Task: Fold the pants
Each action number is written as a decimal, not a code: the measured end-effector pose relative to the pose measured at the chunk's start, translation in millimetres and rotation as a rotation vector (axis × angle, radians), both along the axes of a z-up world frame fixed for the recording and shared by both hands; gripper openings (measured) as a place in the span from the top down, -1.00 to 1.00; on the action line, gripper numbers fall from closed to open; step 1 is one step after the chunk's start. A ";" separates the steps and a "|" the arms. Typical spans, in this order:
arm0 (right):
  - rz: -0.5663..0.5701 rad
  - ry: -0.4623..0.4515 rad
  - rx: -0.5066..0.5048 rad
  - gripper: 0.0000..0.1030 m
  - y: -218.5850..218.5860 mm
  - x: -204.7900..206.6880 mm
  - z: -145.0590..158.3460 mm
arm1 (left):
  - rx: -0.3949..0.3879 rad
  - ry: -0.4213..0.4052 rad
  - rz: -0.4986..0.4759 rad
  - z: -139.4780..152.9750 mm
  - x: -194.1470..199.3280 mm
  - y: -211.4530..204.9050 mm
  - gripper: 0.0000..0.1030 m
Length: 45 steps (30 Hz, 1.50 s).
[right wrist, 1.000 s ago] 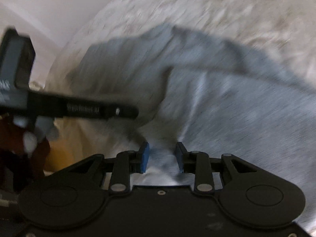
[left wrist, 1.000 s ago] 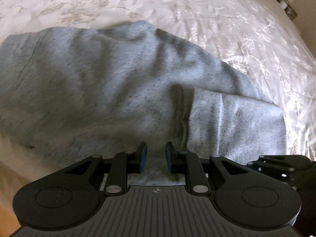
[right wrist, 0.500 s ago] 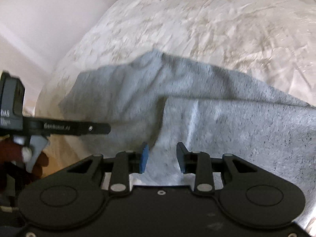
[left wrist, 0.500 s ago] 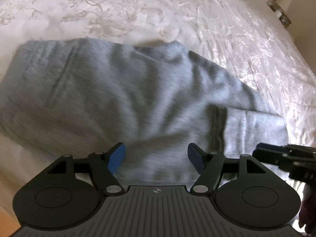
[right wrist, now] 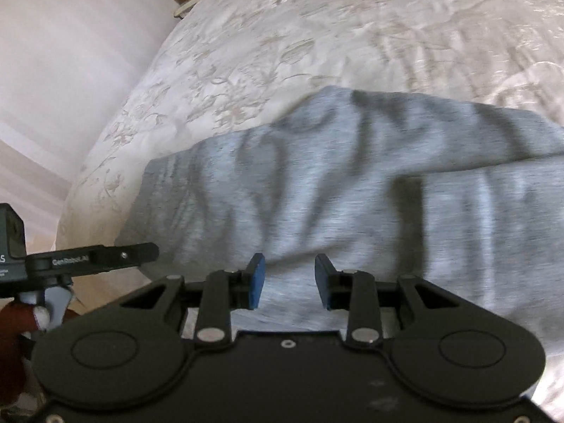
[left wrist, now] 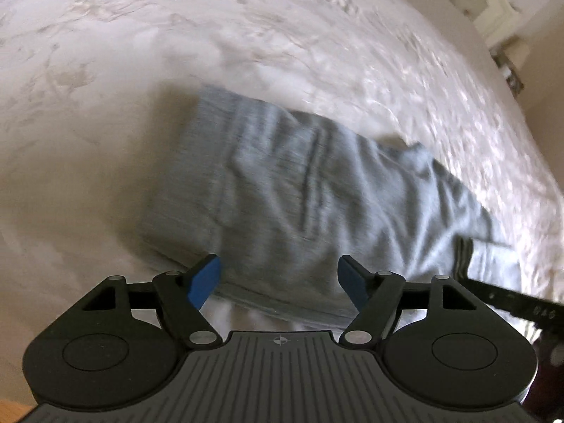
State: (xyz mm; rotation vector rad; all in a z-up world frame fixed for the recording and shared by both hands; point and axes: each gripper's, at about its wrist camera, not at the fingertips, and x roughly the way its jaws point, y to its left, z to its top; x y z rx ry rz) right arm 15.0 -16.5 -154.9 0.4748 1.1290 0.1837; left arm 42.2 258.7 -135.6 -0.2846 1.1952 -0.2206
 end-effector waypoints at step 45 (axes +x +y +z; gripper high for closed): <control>-0.134 0.015 -0.099 0.50 -13.8 149.8 -36.0 | -0.081 0.091 0.063 -53.1 37.0 23.2 -0.34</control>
